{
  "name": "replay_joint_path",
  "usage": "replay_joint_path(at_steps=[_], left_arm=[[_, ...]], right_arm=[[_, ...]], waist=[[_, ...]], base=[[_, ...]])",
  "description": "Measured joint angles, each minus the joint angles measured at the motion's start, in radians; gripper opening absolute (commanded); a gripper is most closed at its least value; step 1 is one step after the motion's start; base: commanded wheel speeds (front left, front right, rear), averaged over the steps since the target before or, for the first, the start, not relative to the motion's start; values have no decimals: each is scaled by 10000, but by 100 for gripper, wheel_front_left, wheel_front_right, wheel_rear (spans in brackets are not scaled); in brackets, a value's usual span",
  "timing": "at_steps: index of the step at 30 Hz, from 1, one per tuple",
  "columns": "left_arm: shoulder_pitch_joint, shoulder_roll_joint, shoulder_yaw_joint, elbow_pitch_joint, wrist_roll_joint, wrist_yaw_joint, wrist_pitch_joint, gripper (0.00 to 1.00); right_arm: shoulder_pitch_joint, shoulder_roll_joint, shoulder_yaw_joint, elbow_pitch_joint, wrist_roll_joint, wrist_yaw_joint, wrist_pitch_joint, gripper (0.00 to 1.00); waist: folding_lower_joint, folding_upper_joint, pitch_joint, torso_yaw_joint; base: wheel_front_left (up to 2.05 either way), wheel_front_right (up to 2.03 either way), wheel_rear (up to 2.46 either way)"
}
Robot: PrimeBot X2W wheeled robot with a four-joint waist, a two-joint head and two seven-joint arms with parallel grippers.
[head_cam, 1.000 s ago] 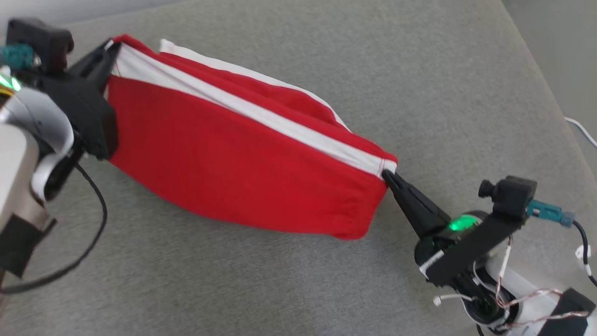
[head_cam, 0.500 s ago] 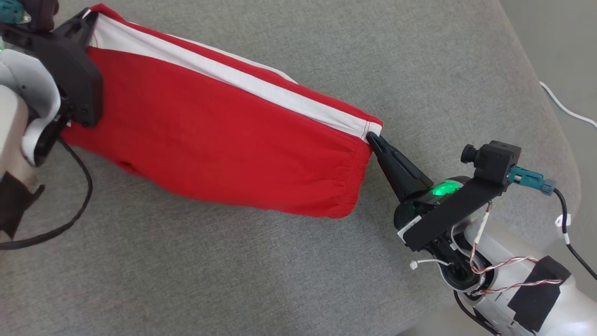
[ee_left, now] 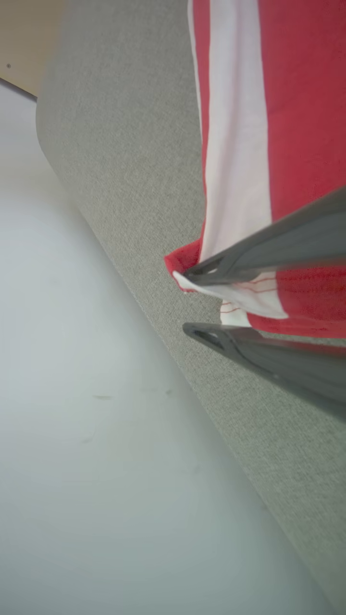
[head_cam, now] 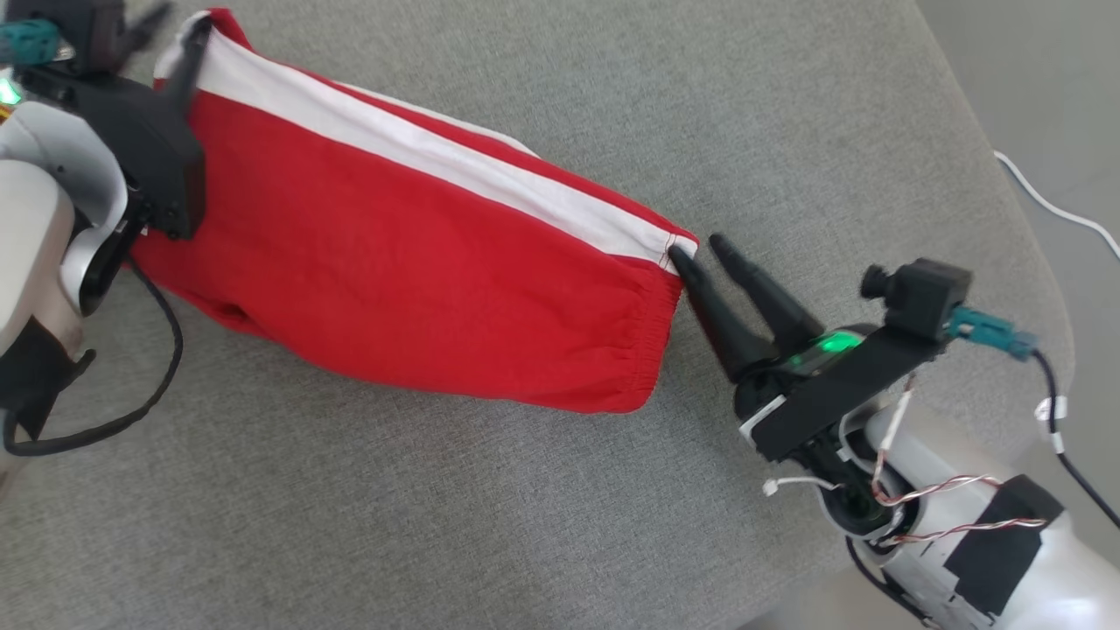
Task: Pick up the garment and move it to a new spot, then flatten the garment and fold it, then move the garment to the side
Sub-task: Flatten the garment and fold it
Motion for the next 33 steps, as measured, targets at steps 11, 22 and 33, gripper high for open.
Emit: replay_joint_path(at_steps=[11, 22, 33], left_arm=[[520, 215, -192, 115, -840, 0, -1400, 100], [2591, 207, 1001, -738, -993, 1001, -2491, 100], [4699, -487, 1990, -1499, -608, 1216, -2516, 100]], right_arm=[[1272, 63, -2502, -752, -1494, 0, 0, 100], [3399, 1429, -6063, -2330, -4541, 0, 0, 100], [5092, 2886, -7290, -3110, -5216, 0, 0, 100]], waist=[[-1, 0, -755, 208], [-2, -1, -1762, 634], [-3, -2, -2248, 1069]], base=[[0, 0, 0], [0, 0, 0], [0, 0, 0]])
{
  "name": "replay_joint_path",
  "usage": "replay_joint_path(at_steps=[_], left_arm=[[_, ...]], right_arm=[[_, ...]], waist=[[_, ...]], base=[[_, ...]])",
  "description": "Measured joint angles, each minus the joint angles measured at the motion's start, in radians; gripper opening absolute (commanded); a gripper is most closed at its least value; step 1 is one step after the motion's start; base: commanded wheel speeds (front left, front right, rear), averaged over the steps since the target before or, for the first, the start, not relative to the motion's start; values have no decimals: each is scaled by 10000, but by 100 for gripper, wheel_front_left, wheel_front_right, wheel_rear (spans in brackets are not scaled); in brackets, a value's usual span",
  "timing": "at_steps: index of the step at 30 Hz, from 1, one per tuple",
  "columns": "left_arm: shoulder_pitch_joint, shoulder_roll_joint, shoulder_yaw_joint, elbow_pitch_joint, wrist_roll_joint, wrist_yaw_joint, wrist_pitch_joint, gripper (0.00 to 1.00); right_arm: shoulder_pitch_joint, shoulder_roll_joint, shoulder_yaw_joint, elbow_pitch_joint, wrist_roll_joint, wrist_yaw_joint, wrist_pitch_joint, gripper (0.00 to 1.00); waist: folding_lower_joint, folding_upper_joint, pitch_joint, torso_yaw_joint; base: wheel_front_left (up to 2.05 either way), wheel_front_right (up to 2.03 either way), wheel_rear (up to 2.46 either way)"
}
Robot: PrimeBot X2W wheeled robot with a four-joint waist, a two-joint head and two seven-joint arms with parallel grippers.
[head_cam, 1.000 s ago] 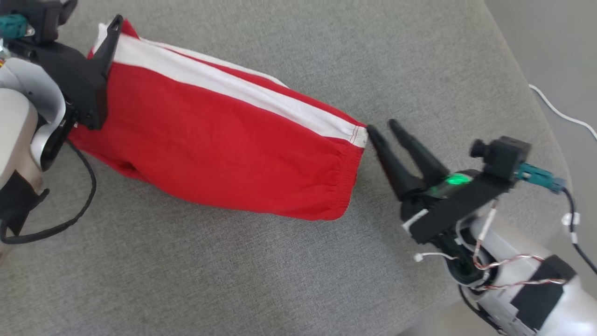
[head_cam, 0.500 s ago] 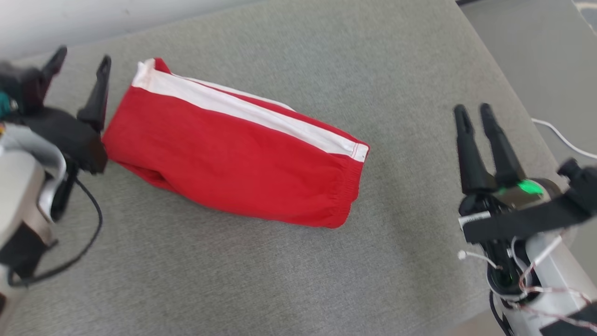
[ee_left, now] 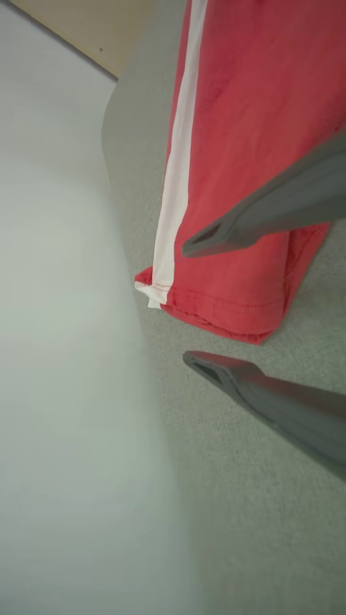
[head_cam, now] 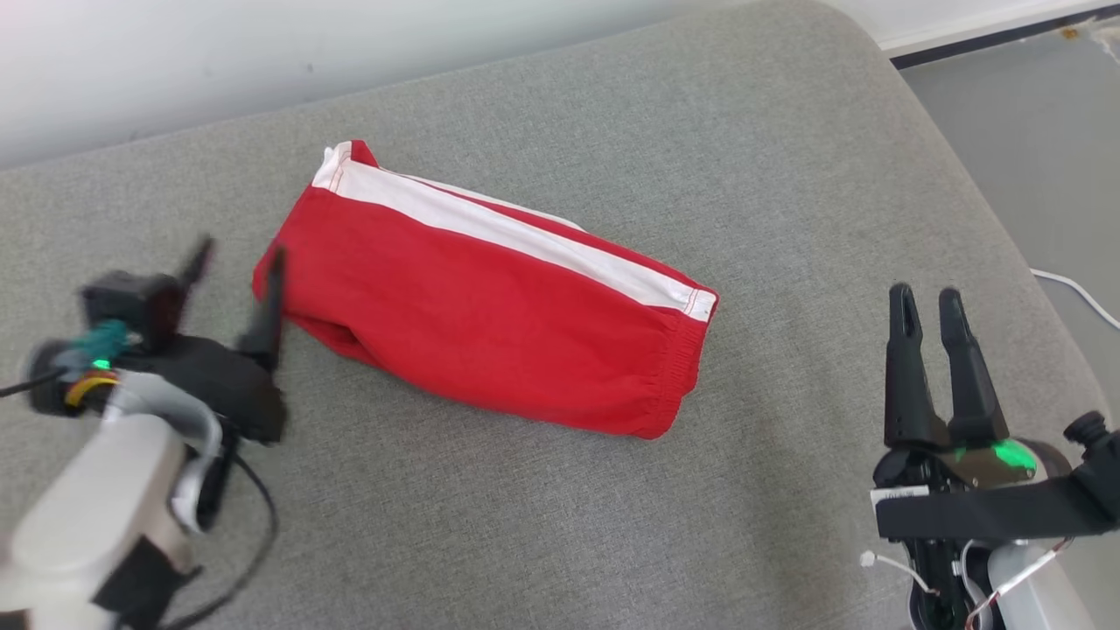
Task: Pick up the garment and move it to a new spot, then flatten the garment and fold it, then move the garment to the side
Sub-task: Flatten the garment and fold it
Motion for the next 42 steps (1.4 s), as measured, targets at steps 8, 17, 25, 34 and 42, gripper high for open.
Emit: replay_joint_path(at_steps=[8, 17, 25, 34, 42], left_arm=[[-624, -777, -385, 1983, -92, -430, 556, 100], [-1351, -1189, -623, 3810, -128, -836, 909, 100], [-1760, -1429, -853, 4780, -148, -1043, 1383, 26], [-1715, -1745, -943, 5239, -320, -1141, 1018, 0], [-1528, -2117, -895, 5451, -637, -1193, 569, 0]], right_arm=[[166, 63, 117, 75, -73, 0, 0, 100], [112, 88, 190, 226, -77, 0, 0, 100], [111, 75, 188, 305, -88, 0, 0, 100], [180, 0, 226, 376, -136, 0, 0, 100], [246, -109, 190, 458, -136, 0, 0, 100]], waist=[[3, 1, 131, -151], [3, 1, 283, -579], [3, 1, 318, -781], [3, 1, -1, -619], [3, 1, -323, -249]], base=[[0, 0, 0], [0, 0, 0], [0, 0, 0], [0, 0, 0], [0, 0, 0]])
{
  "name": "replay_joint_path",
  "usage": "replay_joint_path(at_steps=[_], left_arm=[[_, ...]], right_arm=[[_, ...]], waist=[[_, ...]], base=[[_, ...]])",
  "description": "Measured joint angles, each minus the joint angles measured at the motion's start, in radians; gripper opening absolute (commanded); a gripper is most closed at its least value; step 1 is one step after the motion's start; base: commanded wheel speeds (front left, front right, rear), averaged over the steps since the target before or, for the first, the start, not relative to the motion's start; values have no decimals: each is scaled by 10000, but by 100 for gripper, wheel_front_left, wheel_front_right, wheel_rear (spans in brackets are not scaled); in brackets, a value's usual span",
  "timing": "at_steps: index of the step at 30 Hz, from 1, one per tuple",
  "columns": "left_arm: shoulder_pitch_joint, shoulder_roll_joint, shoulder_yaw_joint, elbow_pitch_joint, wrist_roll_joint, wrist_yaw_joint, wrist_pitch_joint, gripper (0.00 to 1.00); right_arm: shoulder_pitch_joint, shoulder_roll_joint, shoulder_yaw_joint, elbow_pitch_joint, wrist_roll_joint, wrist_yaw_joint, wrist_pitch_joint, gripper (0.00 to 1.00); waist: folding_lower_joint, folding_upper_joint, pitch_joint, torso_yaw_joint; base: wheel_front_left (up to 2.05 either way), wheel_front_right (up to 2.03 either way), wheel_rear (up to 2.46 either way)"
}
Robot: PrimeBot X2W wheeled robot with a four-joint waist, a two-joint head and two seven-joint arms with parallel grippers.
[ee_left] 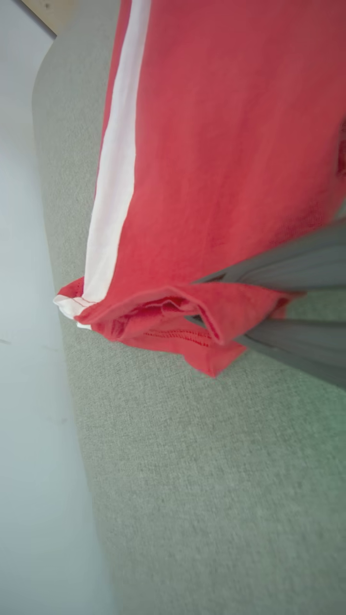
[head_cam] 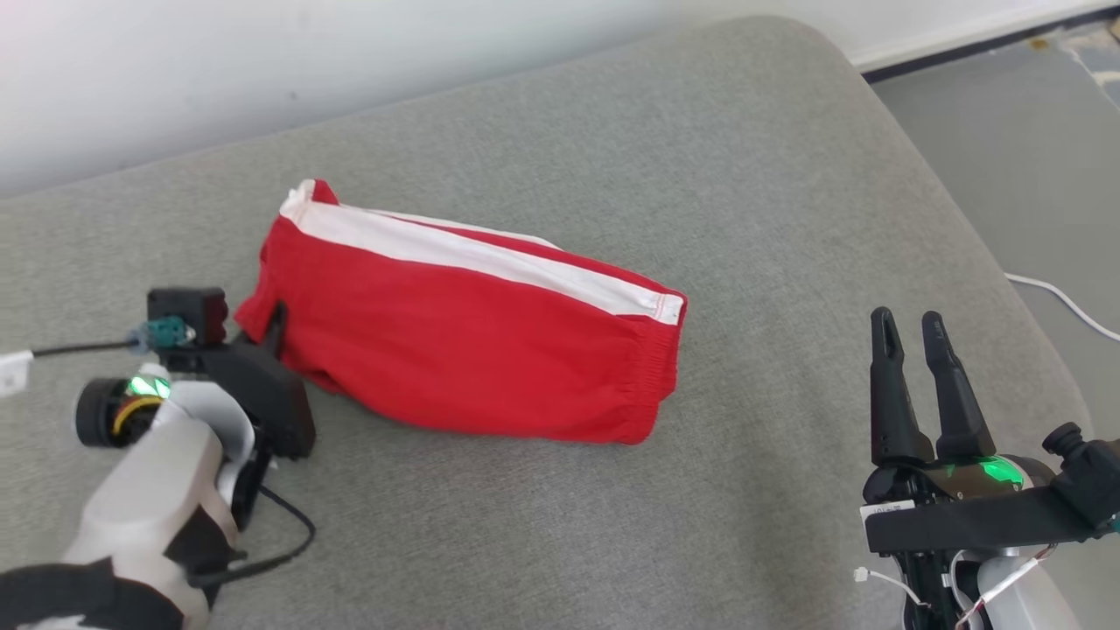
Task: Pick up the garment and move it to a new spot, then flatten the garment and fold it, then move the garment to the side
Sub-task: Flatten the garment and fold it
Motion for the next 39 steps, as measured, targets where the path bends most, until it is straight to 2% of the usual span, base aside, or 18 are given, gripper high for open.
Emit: replay_joint_path(at_steps=[14, 29, 39], left_arm=[[1115, -610, 318, -443, -217, 21, -543, 0], [3647, -608, 1417, -3480, 642, 1045, -569, 0], [5245, -525, 1973, -5509, 832, 1739, -569, 0]], right_arm=[[638, 27, -360, 10, -29, 0, -2, 100], [1220, 113, -683, 63, -98, 0, 0, 100], [1425, 105, -842, 92, -98, 0, 0, 100]], waist=[[-1, 0, -600, 804], [-1, 0, -1137, 1804], [-1, 1, -1204, 1922]], base=[[0, 0, 0], [0, 0, 0], [0, 0, 0]])
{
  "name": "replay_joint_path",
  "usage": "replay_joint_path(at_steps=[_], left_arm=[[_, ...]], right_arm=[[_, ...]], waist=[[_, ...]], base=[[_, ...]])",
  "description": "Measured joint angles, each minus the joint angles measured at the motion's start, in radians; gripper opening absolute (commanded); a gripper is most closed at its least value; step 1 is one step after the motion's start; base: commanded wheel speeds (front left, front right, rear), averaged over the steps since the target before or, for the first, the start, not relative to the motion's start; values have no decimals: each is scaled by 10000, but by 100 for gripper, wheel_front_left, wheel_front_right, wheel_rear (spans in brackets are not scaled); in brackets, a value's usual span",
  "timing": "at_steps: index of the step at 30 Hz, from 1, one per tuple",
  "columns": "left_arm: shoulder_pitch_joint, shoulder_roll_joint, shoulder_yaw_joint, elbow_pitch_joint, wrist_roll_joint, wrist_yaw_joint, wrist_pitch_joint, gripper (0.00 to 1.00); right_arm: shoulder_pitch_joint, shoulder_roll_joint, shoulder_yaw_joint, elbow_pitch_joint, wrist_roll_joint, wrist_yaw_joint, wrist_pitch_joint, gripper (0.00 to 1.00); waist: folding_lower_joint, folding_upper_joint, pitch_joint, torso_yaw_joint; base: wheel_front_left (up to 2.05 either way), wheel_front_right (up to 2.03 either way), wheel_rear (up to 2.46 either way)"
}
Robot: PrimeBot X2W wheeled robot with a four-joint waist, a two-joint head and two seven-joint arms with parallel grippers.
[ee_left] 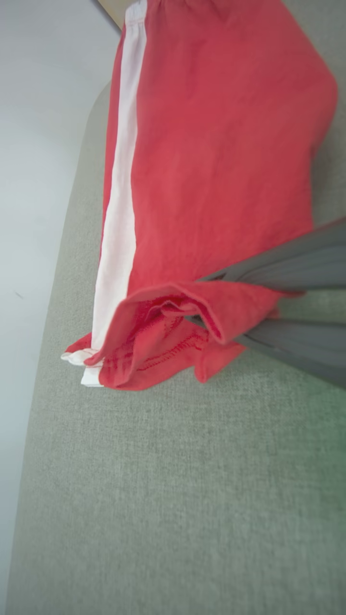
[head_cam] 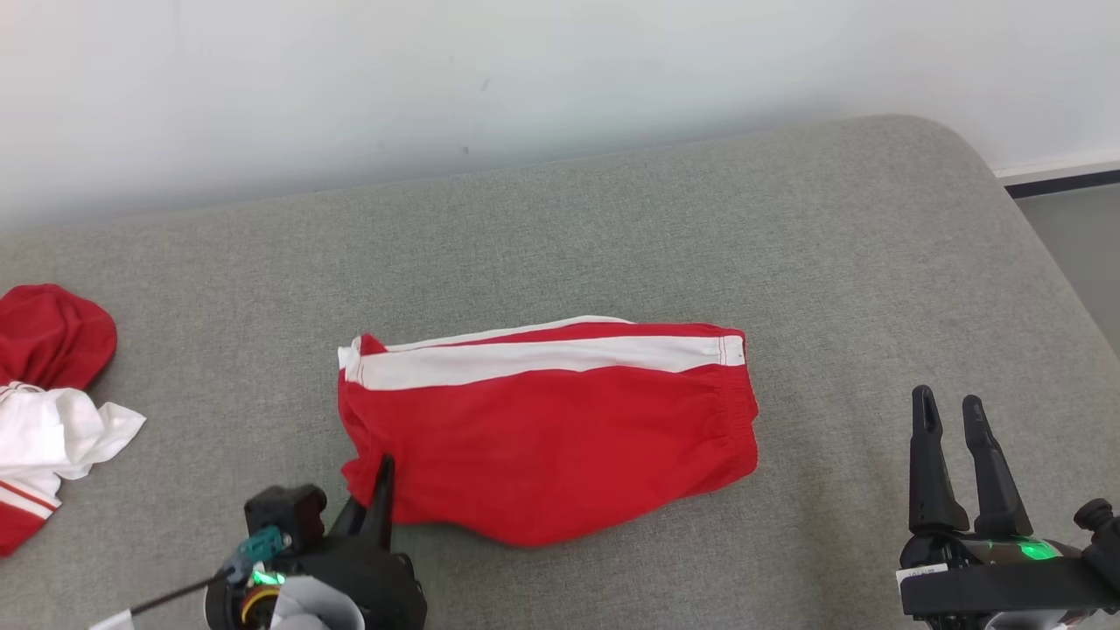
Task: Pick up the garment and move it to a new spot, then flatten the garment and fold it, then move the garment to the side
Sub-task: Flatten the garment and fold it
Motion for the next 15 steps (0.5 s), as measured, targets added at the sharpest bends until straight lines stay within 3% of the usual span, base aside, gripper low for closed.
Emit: replay_joint_path(at_steps=[6, 7, 8, 9, 15], left_arm=[[559, 59, 163, -487, 0, 196, 0, 0], [586, 61, 201, -593, 42, 261, 0, 11], [590, 67, 251, -713, 167, 267, 0, 87], [593, 65, 366, -846, 263, 291, 0, 100], [1101, 79, 1517, -2176, 1313, 529, 0, 100]], right_arm=[[6, -19, -19, 84, 2, 0, 0, 100], [6, -25, -15, 104, 0, 0, -2, 100], [4, -27, -2, 123, -2, 0, 0, 100], [-2, -29, 27, 150, -17, 0, -2, 100], [-43, -98, 150, 282, -151, 0, 0, 100]], waist=[[0, 0, -9, 3], [0, 0, -15, 7], [0, 0, -25, 8], [0, 0, -31, 13], [2, 0, -86, 87]], base=[[0, 0, 0], [0, 0, 0], [0, 0, 0], [0, 0, 0], [0, 0, 0]])
